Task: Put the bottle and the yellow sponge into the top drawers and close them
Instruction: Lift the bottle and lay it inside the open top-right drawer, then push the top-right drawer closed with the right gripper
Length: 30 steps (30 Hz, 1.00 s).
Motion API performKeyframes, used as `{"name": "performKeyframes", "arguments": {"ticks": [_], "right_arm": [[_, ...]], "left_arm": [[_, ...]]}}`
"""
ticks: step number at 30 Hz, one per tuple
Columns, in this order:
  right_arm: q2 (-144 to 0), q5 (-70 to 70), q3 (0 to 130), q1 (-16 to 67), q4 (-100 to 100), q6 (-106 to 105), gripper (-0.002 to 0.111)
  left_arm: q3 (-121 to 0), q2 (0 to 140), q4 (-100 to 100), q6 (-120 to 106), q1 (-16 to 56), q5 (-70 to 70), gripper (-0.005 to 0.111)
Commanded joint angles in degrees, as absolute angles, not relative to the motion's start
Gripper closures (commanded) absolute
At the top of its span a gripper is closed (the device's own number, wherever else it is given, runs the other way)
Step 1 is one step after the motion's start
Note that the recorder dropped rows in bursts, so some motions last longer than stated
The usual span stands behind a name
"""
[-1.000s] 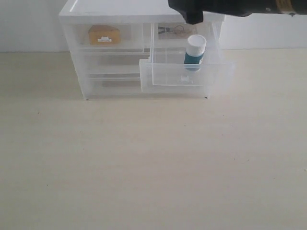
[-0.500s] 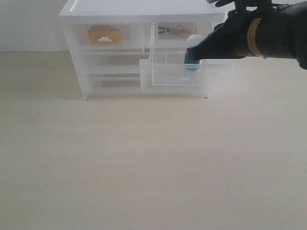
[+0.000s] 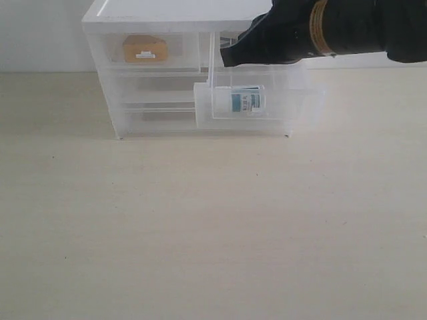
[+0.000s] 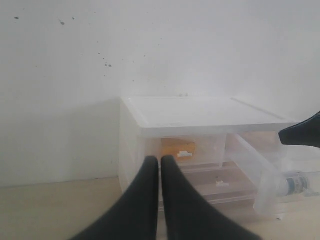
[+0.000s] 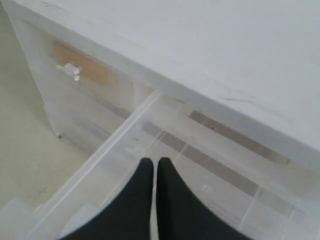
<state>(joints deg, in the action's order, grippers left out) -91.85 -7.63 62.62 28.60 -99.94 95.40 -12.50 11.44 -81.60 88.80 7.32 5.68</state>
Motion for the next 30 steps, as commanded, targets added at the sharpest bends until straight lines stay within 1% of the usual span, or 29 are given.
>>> {"name": "performKeyframes", "arguments": {"ticks": [1, 6, 10, 14, 20, 30], "right_arm": [[-85.9, -11.7, 58.7, 28.6, -99.9, 98.1, 0.106], [-75.9, -16.2, 48.9, 28.6, -99.9, 98.6, 0.106], [-76.0, -17.2, 45.5, 28.6, -99.9, 98.6, 0.106], [-80.4, -16.5, 45.3, 28.6, -99.9, 98.4, 0.106], [-83.1, -7.7, 45.6, 28.6, -99.9, 98.3, 0.106], [-87.1, -6.0, 52.3, 28.6, -99.9, 97.7, 0.106]], "left_arm": [[-11.9, 11.1, -81.9, 89.0, 7.2, 6.0, 0.103], [-11.8, 11.1, -81.9, 89.0, 7.2, 5.8, 0.103], [-11.8, 11.1, -81.9, 89.0, 7.2, 5.8, 0.103], [-11.8, 11.1, -81.9, 89.0, 7.2, 5.8, 0.103], [-11.8, 11.1, -81.9, 89.0, 7.2, 5.8, 0.103], [-11.8, 11.1, -81.9, 89.0, 7.2, 5.9, 0.103]]}}
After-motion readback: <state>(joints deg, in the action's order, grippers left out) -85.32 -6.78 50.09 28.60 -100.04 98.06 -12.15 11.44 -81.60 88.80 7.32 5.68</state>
